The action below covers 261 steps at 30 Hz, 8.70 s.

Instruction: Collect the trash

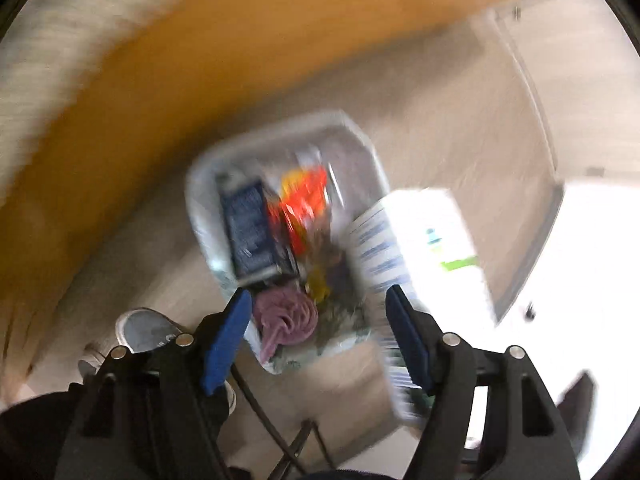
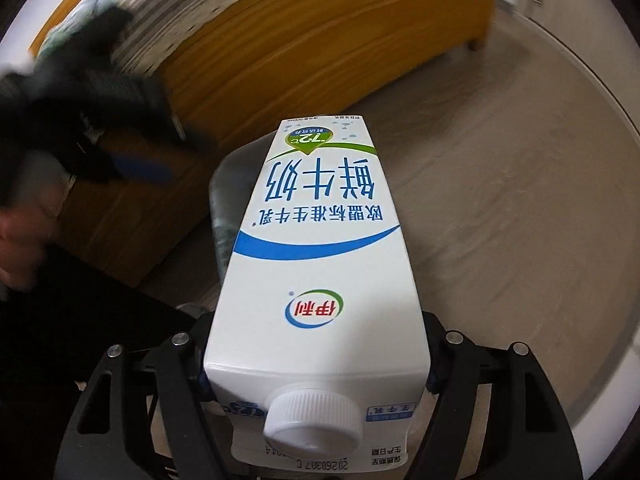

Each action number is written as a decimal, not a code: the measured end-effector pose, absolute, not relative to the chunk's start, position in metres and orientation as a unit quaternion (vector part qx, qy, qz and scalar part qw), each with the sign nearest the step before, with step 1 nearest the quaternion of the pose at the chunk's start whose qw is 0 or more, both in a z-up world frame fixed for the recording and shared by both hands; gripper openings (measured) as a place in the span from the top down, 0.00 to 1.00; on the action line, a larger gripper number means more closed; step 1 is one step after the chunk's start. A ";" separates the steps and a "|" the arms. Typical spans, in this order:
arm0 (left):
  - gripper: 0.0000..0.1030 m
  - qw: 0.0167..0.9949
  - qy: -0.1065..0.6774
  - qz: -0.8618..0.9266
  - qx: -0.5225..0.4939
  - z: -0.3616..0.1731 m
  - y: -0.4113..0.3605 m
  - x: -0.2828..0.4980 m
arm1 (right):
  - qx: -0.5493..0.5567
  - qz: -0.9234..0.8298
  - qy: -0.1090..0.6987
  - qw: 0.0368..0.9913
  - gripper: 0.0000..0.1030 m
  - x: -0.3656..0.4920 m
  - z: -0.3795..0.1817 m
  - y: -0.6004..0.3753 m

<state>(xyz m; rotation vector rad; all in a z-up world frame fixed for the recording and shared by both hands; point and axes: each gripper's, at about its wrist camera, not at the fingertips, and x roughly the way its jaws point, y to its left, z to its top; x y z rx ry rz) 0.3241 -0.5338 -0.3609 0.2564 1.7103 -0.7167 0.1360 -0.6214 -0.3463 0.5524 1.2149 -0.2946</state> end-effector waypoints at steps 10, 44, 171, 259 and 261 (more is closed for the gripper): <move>0.35 0.632 0.729 -0.262 0.025 -0.325 -0.490 0.359 | 0.174 -0.118 0.639 0.740 0.33 0.219 -0.466 -0.595; 0.35 0.600 0.706 -0.372 0.047 -0.311 -0.505 0.322 | 0.183 -0.204 0.568 0.776 0.20 0.168 -0.323 -0.612; 0.07 0.990 0.120 -0.040 -0.057 0.028 -0.003 -0.042 | -0.037 0.006 0.159 0.987 0.12 0.066 -0.015 -0.258; 0.07 0.996 0.064 -0.046 0.030 0.037 -0.045 -0.058 | -0.014 0.007 0.145 0.989 0.12 0.035 -0.017 -0.269; 0.07 0.996 0.069 -0.047 0.026 0.036 -0.044 -0.056 | -0.015 0.006 0.145 0.989 0.12 0.036 -0.019 -0.269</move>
